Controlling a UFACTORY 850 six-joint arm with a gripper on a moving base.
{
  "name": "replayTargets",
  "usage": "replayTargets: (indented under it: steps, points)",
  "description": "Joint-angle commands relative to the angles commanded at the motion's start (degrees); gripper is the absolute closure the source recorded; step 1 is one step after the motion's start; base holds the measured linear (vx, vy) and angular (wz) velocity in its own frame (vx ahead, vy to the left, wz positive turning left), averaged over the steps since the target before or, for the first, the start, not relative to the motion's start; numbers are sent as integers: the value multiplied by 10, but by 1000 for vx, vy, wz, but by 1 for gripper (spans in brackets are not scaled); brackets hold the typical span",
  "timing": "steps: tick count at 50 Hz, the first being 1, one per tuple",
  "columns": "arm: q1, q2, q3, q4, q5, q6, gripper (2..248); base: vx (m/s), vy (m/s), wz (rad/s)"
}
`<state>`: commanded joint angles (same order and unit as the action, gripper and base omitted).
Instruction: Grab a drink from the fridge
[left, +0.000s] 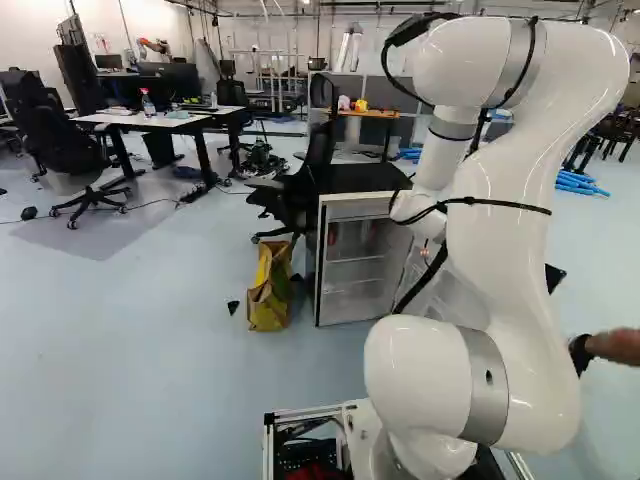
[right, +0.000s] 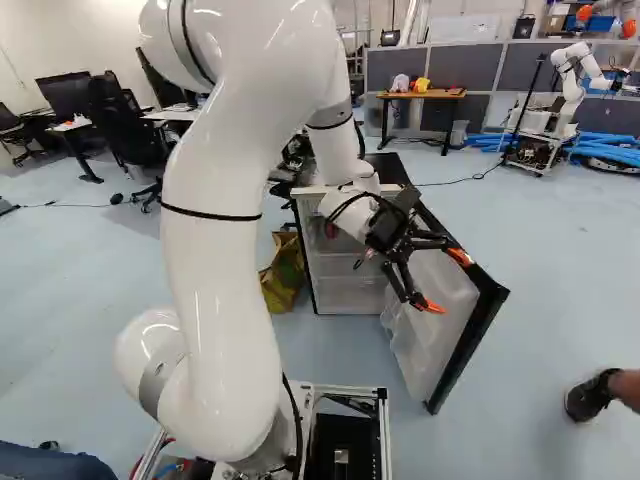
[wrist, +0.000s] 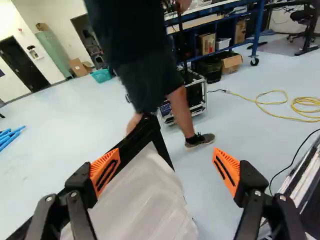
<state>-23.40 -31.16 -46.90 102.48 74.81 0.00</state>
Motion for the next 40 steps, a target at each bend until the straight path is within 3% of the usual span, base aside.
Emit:
replayTargets:
  steps: [21,40]
  points:
    - [-52,-29,-58,-36,0,0,3,0,0,0]
    - [-49,-19,-40,-95,0,0,3,0,0,0]
